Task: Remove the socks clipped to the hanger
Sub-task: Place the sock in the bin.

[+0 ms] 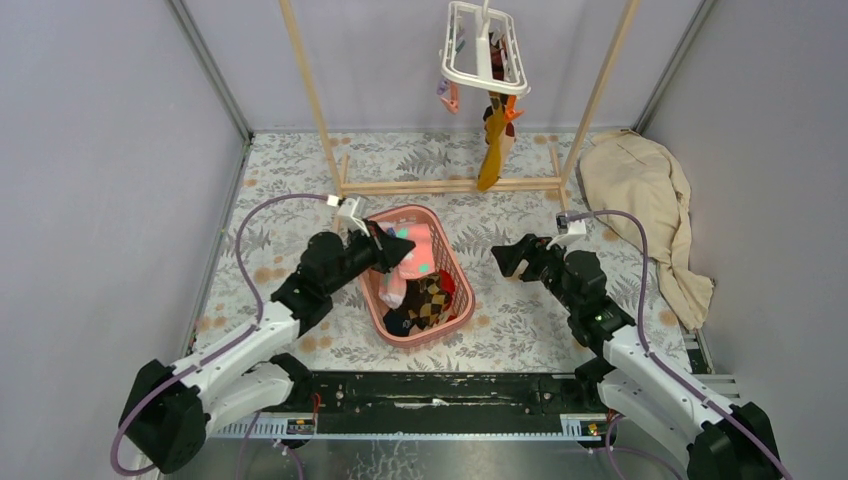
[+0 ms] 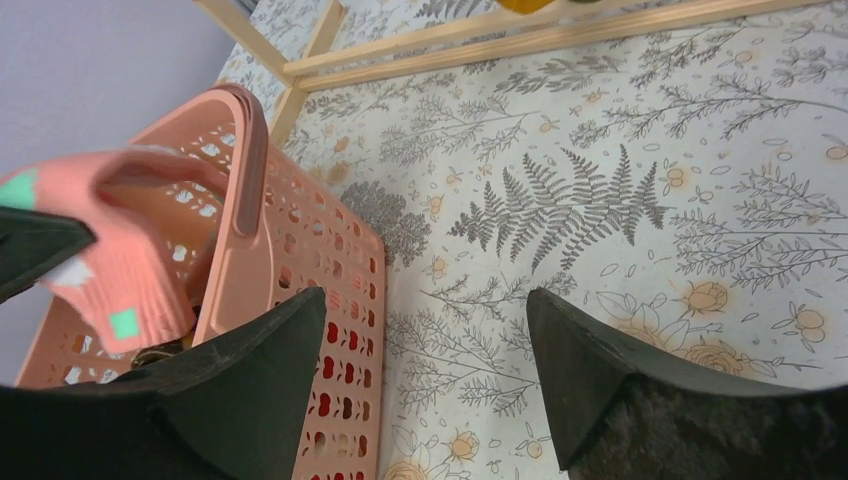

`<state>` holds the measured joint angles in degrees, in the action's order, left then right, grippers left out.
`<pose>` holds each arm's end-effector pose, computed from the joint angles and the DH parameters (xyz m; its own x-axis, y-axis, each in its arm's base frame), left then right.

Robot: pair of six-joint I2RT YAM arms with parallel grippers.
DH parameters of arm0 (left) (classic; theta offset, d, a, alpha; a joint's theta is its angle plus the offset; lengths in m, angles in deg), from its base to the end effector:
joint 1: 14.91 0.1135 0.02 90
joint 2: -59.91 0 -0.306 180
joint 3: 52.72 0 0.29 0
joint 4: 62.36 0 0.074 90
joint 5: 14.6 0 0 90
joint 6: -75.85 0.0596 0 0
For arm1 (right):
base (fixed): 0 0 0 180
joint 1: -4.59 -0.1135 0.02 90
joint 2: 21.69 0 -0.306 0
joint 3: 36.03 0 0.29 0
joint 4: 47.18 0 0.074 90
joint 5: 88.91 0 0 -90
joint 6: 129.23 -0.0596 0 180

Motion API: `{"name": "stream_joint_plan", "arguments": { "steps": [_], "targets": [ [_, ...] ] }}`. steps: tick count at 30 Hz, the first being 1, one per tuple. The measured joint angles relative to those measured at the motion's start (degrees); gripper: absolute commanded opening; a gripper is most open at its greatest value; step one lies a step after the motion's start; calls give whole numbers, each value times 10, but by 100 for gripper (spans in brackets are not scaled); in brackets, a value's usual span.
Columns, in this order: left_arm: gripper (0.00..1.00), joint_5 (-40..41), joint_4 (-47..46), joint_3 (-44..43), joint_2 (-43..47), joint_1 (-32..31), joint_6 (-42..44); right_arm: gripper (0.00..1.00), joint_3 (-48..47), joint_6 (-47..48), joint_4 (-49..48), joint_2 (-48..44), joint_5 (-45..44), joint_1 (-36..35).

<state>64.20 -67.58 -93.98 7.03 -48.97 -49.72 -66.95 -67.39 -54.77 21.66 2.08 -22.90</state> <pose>0.2015 -0.1502 0.2843 -0.4877 -0.3591 -0.7957 0.5232 0.6094 -0.5957 0.1892 0.0996 0.2499 -0.2910 0.3805 -0.8778 -0.3850 0.7933 0.4715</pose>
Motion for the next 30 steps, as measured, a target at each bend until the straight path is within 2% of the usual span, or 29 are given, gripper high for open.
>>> {"name": "stream_joint_plan", "arguments": {
  "steps": [2, 6, 8, 11, 14, 17, 19, 20, 23, 27, 29, 30],
  "targets": [
    [8, 19, -10, 0, -32, -7, 3, 82, 0, -2, 0, 9, 7, 0],
    [38, 60, -30, -2, -92, -16, 14, 82, 0, -2, -1, 23, 16, 0],
    [50, 82, -27, -7, -123, -17, 24, 82, 0, -2, -4, 28, 17, 0],
    [57, 108, -21, -15, -153, -19, 35, 83, 0, -2, -4, 31, 17, 0],
    [71, 121, -21, -22, -161, -19, 42, 83, 0, -2, -5, 31, 16, 0],
    [74, 123, -21, -33, -157, -21, 49, 83, 3, -2, -9, 32, 16, 0],
    [88, 124, -19, -38, -148, -25, 53, 83, 5, -1, -12, 36, 15, 0],
    [92, 125, -16, -38, -138, -29, 57, 83, 7, -1, -14, 38, 15, 0],
    [93, 136, 2, -38, -101, -44, 66, 83, 15, -2, -23, 41, 15, 0],
    [90, 156, 18, -38, -55, -65, 71, 83, 29, -2, -33, 42, 15, 0],
    [85, 169, 27, -38, -37, -76, 74, 83, 30, -3, -35, 44, 16, 0],
    [79, 174, 31, -38, -29, -81, 75, 82, 30, -4, -36, 44, 16, 0]
  ]
}}
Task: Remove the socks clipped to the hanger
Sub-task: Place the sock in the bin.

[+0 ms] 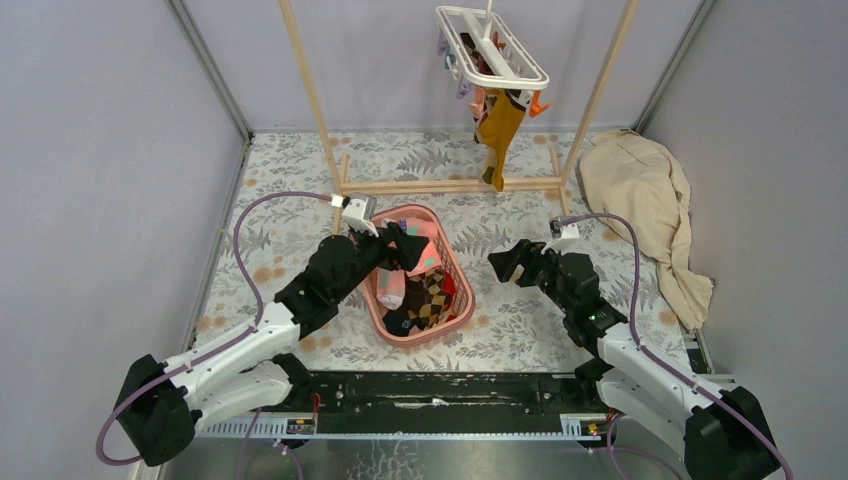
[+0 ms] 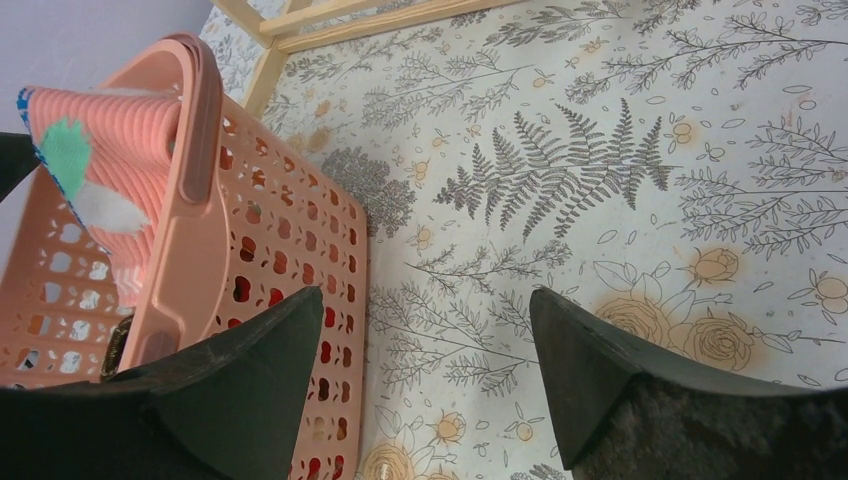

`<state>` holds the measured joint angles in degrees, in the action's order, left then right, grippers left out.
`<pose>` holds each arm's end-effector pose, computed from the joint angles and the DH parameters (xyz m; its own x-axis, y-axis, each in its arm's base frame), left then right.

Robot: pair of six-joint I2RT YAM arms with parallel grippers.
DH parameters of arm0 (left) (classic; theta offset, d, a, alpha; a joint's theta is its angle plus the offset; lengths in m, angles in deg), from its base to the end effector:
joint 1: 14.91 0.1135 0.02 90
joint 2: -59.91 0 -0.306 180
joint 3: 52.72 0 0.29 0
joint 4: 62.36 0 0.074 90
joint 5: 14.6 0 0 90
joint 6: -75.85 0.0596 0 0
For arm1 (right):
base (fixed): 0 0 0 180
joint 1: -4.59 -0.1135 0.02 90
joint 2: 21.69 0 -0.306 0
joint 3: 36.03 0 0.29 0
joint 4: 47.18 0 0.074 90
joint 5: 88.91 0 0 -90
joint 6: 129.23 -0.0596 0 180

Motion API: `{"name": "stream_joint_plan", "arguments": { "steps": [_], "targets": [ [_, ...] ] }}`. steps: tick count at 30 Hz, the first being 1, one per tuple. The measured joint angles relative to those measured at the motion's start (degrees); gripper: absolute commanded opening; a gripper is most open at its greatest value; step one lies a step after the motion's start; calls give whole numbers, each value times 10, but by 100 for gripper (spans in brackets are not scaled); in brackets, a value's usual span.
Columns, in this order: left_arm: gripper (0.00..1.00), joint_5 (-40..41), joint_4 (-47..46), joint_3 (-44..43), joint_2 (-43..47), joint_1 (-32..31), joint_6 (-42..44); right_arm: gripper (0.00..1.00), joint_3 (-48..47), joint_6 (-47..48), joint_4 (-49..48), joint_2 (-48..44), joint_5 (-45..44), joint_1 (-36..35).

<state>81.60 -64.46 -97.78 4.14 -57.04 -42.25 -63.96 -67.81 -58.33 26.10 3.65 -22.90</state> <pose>0.2005 -0.1727 0.2927 -0.3748 -0.2924 -0.8798 0.4661 0.7609 -0.4514 0.1932 0.1035 0.2214 -0.3573 0.3528 -0.8648 -0.3751 0.7938 0.4788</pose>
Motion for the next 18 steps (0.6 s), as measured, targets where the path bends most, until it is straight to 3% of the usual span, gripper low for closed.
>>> {"name": "stream_joint_plan", "arguments": {
  "steps": [3, 6, 12, 16, 18],
  "targets": [
    [55, 7, -2, 0, 12, -10, 7, 81, 0, -3, -6, 0, 0, 0],
    [40, 4, -10, 0, 2, -12, 11, 81, 0, -5, -7, 0, -1, 0],
    [30, 3, -50, 0, -105, -16, 11, 82, -31, -4, 6, 10, -38, 0],
    [30, 14, -66, 17, -167, -16, 4, 82, -93, 3, 12, 38, -85, 0],
    [35, 24, -68, 37, -171, -16, 1, 81, -134, 5, 14, 54, -100, 6]
  ]
}}
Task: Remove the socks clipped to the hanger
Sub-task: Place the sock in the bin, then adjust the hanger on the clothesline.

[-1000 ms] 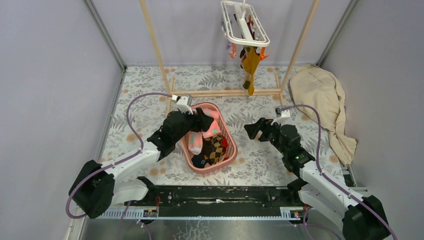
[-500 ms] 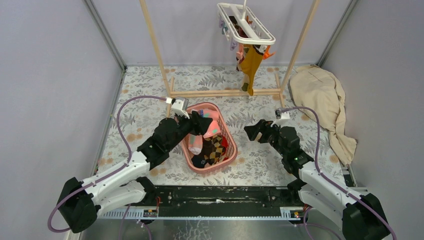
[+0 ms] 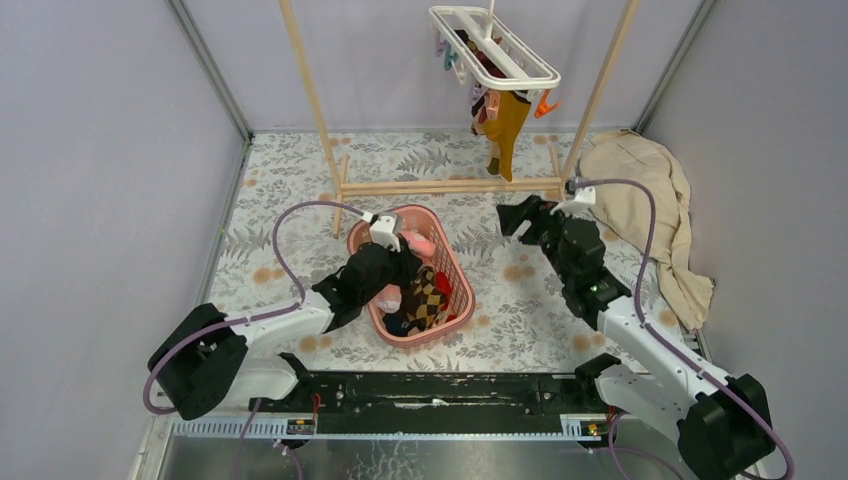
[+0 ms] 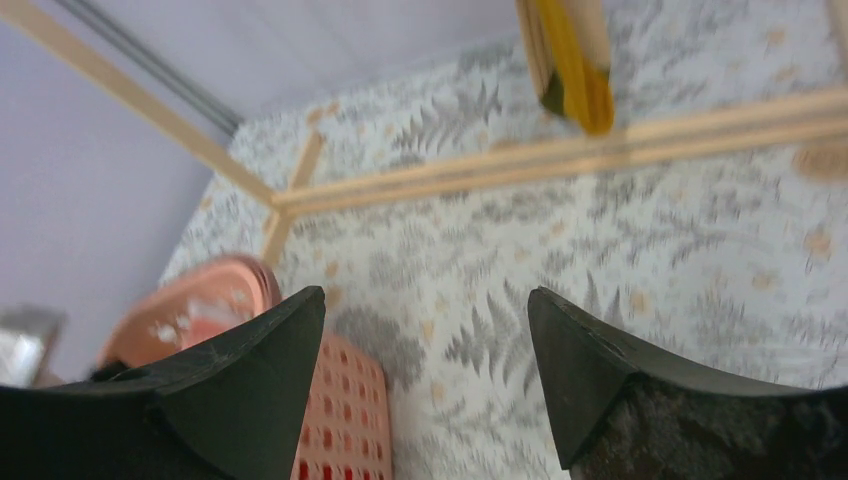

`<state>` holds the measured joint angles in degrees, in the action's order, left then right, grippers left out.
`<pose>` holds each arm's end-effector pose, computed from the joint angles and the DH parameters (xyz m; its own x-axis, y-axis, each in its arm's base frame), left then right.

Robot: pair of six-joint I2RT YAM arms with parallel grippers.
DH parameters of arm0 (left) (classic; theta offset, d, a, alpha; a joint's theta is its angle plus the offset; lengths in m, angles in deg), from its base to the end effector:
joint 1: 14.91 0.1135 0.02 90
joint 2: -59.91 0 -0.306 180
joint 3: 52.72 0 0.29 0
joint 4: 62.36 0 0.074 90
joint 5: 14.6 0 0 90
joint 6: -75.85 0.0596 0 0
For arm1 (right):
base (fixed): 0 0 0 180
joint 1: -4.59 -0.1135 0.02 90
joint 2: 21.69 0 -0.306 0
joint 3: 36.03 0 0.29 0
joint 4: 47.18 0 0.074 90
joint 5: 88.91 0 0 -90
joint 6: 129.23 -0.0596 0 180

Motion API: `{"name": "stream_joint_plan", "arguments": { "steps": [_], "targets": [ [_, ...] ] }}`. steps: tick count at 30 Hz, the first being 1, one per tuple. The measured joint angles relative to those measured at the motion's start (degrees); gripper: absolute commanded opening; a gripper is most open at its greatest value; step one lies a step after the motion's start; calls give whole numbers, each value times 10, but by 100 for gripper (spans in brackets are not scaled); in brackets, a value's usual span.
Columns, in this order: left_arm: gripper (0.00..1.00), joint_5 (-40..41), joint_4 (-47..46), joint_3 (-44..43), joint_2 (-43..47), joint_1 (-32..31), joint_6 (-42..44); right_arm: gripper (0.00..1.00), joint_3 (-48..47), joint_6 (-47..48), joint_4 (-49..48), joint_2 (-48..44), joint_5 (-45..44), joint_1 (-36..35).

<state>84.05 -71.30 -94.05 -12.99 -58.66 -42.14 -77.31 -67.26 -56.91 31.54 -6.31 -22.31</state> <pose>0.2228 -0.2008 0.2030 -0.5192 -0.1453 -0.8422 0.3847 0.8403 -0.3821 0.2296 0.1079 0.2934 -0.1874 0.4275 -0.8844 -0.2785 0.8403 0.4652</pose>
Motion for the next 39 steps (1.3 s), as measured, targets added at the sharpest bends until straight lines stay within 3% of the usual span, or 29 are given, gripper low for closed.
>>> {"name": "stream_joint_plan", "arguments": {
  "steps": [7, 11, 14, 26, 39],
  "targets": [
    [67, 19, 10, 34, 108, 0, -17, 81, -104, 0, 11, 22, -7, 67],
    [77, 18, 18, 28, 186, -1, -20, 80, -124, -3, 21, 15, -6, 120],
    [98, 12, 27, 15, 215, -4, -21, 80, -138, -3, 37, 7, -10, 144],
    [99, -7, 52, -19, 204, -36, -23, 80, -250, 24, -10, 37, -44, 149],
    [99, -4, 66, -45, 188, -42, -17, 80, -254, 46, -133, 89, -127, 151]
  ]
}}
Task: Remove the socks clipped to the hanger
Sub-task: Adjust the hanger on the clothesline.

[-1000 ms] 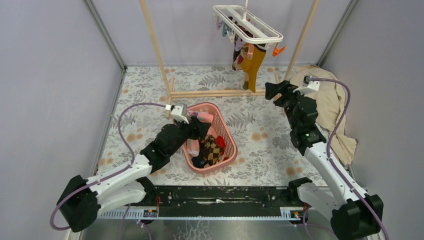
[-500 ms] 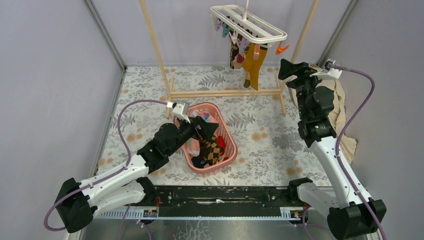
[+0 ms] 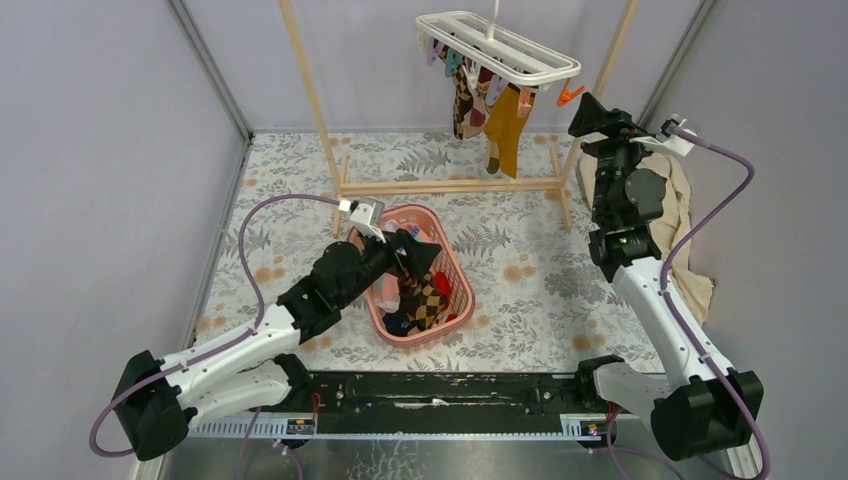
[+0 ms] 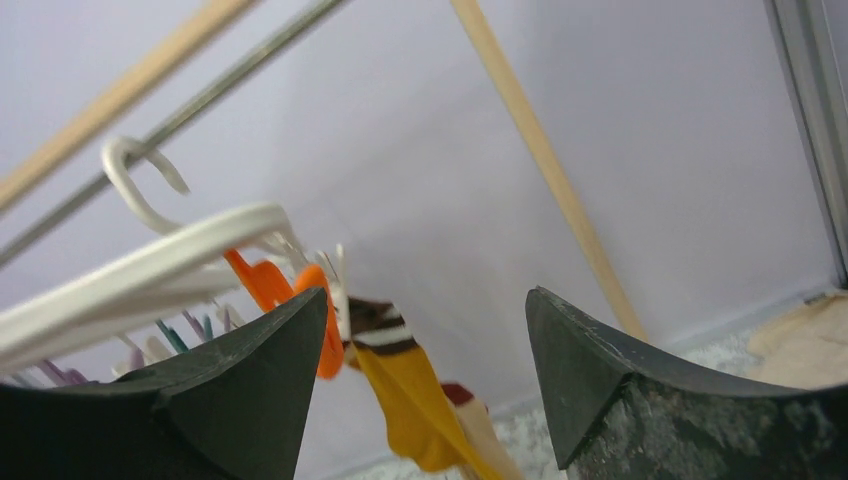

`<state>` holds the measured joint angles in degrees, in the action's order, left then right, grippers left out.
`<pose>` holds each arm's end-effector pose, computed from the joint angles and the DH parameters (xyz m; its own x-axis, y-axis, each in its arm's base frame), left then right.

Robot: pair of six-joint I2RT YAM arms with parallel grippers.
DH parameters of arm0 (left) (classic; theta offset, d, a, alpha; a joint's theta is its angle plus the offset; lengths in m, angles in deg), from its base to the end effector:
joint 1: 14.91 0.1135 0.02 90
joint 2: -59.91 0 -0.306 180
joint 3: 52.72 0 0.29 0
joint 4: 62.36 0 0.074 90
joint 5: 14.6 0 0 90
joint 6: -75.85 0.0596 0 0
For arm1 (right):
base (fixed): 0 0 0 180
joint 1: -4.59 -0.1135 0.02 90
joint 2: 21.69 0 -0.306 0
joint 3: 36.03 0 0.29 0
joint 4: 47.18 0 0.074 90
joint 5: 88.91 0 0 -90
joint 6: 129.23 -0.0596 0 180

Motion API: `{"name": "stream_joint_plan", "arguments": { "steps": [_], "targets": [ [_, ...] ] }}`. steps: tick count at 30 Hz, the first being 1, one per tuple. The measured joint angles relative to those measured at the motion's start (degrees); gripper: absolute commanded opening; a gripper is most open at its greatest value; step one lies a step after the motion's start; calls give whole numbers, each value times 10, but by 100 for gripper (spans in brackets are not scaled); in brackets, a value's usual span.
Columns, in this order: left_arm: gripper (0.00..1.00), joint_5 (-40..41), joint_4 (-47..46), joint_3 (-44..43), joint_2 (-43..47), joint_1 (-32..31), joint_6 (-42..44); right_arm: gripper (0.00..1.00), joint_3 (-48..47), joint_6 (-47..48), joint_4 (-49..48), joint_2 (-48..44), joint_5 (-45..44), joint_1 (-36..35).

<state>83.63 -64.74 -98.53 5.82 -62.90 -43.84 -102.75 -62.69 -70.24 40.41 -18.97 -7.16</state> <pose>0.1802 -0.1873 0.3059 -0.3768 -0.3141 -0.8714 0.5220 0.7052 -0.4799 0.2793 0.0372 0.4677 0.4594 0.4775 -0.7489 -0.0837 0.8627 0.4987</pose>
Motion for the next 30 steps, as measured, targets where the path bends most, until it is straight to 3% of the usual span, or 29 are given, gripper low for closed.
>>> {"name": "stream_joint_plan", "arguments": {
  "steps": [6, 16, 21, 30],
  "targets": [
    [99, 3, 0, -1, -13, 0, 3, 80, -1, 5, -110, 24, 29, 15],
    [99, 4, 0, -1, -11, 0, 3, 73, -142, -44, -88, 152, 259, 22],
    [99, 6, 0, -1, -7, -2, 3, 57, -141, -92, -99, 163, 380, 22],
    [99, 6, -5, -1, -39, -3, 3, 60, -78, -142, -102, 127, 519, 18]
  ]
}}
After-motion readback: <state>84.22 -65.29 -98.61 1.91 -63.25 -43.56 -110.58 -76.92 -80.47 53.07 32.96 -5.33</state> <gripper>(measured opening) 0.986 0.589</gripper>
